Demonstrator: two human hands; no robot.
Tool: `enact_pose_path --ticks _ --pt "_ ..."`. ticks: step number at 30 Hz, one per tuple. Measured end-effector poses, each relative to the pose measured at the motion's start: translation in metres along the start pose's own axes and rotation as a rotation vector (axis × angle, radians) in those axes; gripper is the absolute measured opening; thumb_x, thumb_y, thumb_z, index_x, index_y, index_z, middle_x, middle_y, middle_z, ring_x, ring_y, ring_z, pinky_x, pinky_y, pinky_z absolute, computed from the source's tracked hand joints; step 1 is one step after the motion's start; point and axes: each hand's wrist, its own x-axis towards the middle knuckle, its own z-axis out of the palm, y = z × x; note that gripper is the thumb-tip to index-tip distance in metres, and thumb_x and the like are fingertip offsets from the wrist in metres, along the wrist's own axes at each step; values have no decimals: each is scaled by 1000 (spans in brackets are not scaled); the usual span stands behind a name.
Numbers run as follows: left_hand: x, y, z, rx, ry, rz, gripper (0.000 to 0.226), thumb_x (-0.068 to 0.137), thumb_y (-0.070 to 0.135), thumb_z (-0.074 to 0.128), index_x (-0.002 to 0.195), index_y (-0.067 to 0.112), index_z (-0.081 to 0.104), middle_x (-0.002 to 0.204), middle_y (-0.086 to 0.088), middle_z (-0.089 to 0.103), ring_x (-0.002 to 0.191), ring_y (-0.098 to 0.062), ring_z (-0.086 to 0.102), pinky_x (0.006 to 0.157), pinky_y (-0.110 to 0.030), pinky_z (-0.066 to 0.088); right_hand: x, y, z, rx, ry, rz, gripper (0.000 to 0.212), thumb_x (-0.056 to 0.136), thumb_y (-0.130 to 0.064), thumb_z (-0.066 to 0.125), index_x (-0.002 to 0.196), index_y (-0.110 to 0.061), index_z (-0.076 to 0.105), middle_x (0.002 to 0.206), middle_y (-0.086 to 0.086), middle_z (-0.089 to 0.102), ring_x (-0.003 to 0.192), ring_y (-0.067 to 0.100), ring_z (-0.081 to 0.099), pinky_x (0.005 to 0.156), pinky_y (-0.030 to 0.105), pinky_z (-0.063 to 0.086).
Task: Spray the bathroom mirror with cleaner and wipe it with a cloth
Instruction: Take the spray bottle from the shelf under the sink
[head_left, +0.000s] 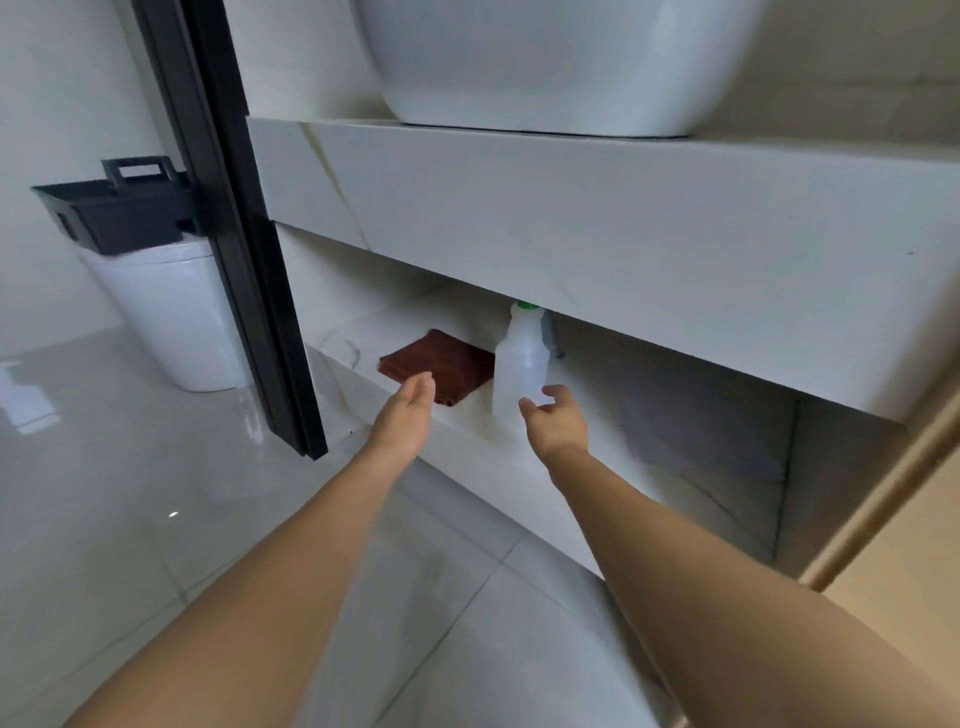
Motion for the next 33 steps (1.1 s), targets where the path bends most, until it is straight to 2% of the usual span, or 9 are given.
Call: enact_pose_path --ticks 3,6,10,17,24,28,30,33 --pt "10 5 19 -80 -34 -10 51 105 47 31 151 28 39 154 3 42 140 -19 42 120 -43 30 24 0 -7 17 29 -24 57 98 -36 58 148 -21 36 146 7 50 126 30 54 100 37 46" --pt "23 6 32 -106 -49 -21 52 106 47 31 152 25 38 156 0 41 142 -20 41 120 -44 30 48 -3 -8 3 51 -80 70 93 -34 66 152 -18 33 155 5 40 138 29 45 113 42 40" --pt "39 1 45 -194 -61 -86 56 105 50 27 154 24 36 157 0 39 142 -19 41 121 -43 27 75 -4 -6 -24 15 -130 83 88 -31 74 156 -20 27 157 7 36 143 30 40 115 41 37" --pt "60 14 66 -266 -193 -142 69 101 63 13 154 23 35 161 6 33 146 -14 35 123 -37 23 111 -2 10 -47 -50 -151 89 80 -38 80 151 -24 28 147 7 45 133 33 47 110 50 43" --pt "75 13 79 -352 -342 -166 76 97 69 2 155 28 31 160 10 32 150 -7 23 123 -33 9 119 5 12 -86 21 -148 85 72 -37 88 140 -15 42 136 7 55 126 30 54 103 40 48" --pt "61 8 69 -346 -344 -141 86 94 71 -4 152 24 40 158 10 38 149 -5 25 125 -33 9 109 10 6 -69 20 -162 84 70 -38 89 138 -16 46 132 7 57 121 29 56 101 40 50" --pt "53 7 63 -351 -349 -139 88 94 71 -5 147 23 47 155 10 42 147 -6 28 126 -35 9 103 15 2 -40 -14 -174 79 71 -36 88 135 -17 48 125 5 58 116 28 58 99 45 52" --pt "39 9 58 -358 -332 -131 88 95 70 -3 143 21 53 154 9 44 146 -8 32 126 -36 12 95 21 -5 26 -74 -149 68 74 -34 87 129 -20 50 117 0 56 111 25 58 96 43 53"
